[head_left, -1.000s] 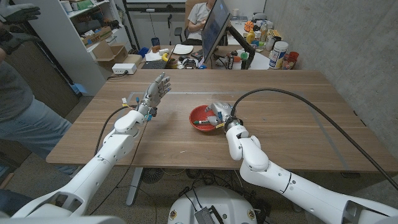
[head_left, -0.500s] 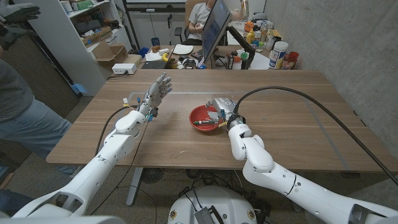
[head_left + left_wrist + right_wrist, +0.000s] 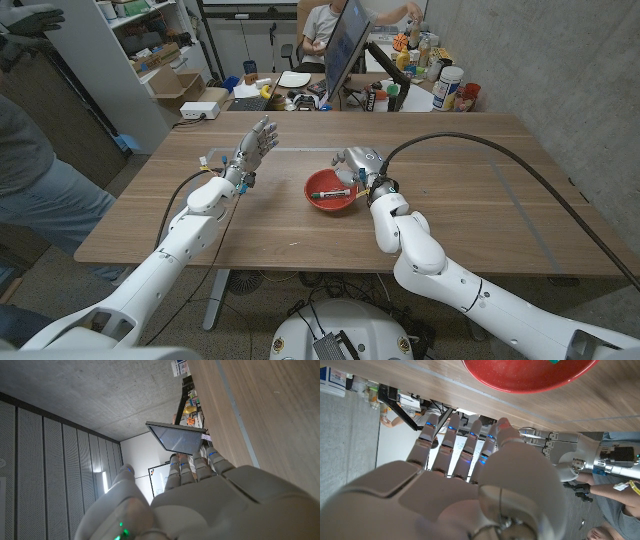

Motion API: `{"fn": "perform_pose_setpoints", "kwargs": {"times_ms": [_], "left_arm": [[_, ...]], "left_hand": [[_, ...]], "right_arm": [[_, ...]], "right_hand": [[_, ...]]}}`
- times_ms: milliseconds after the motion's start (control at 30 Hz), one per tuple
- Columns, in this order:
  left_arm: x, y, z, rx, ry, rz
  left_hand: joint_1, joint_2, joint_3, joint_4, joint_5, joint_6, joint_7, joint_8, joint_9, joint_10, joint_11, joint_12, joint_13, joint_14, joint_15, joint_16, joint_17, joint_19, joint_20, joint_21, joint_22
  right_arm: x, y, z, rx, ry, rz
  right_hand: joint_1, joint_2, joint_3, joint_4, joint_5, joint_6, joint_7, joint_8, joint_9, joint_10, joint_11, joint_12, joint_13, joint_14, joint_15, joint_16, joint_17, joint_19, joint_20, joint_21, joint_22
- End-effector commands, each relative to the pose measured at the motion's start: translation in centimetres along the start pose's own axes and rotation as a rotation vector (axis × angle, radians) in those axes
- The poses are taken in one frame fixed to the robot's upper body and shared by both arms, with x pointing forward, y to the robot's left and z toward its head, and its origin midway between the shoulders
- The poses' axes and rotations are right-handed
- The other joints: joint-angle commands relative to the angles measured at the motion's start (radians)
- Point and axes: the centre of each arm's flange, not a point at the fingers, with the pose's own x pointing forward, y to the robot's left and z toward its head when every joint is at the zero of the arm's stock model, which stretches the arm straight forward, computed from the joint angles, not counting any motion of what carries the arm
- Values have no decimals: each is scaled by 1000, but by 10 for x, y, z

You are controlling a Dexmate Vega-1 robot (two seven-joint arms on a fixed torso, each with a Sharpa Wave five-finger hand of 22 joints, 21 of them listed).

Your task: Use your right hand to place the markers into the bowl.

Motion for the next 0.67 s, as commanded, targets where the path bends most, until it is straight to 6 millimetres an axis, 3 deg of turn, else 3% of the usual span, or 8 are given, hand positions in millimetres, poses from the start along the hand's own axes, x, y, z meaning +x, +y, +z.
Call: {"fn": "perform_pose_setpoints", "kwargs": {"times_ms": [33, 200, 300, 667], "left_arm": [[1, 0, 2, 2, -7, -2], [2, -1, 2, 3, -8, -4], [3, -2, 2, 3, -8, -7], [4, -5, 2, 4, -12, -9]], "left_hand": [[4, 9, 5, -5, -2, 3, -4, -2, 3, 5, 1, 0, 4, 3, 0, 3, 3, -8, 3, 4, 3], [4, 9, 5, -5, -2, 4, -3, -2, 3, 5, 1, 0, 4, 2, 2, 3, 3, -8, 4, 4, 3], [4, 9, 5, -5, -2, 3, -3, -2, 3, 5, 1, 0, 4, 1, 1, 2, 3, -8, 5, 4, 3], [4, 9, 6, -6, -2, 2, -3, -3, 3, 4, 3, -1, 4, 0, 2, 2, 3, -10, 6, 3, 3]], "right_arm": [[1, -18, -1, 12, 2, -68], [1, -23, -6, 33, 12, -96], [1, -26, -10, 38, 29, -104], [2, -32, -17, 64, 53, -127]], "right_hand": [[6, 1, 8, -4, 0, 27, -4, 13, -2, 48, -13, 16, -1, 39, -13, 9, -6, 22, 0, 8, 4], [2, -1, 10, -2, 0, 36, -6, 15, -4, 66, -15, 18, -6, 54, -14, 9, -12, 30, -1, 10, 4], [-7, -2, 12, 3, 0, 10, -7, 0, -8, 72, -10, 14, -14, 64, -16, 3, -23, 41, -1, 12, 4], [-30, -1, 16, 11, 2, -79, 13, -45, -21, -1, 3, -51, -49, 29, -1, -30, -50, 63, 0, 13, 2]]}}
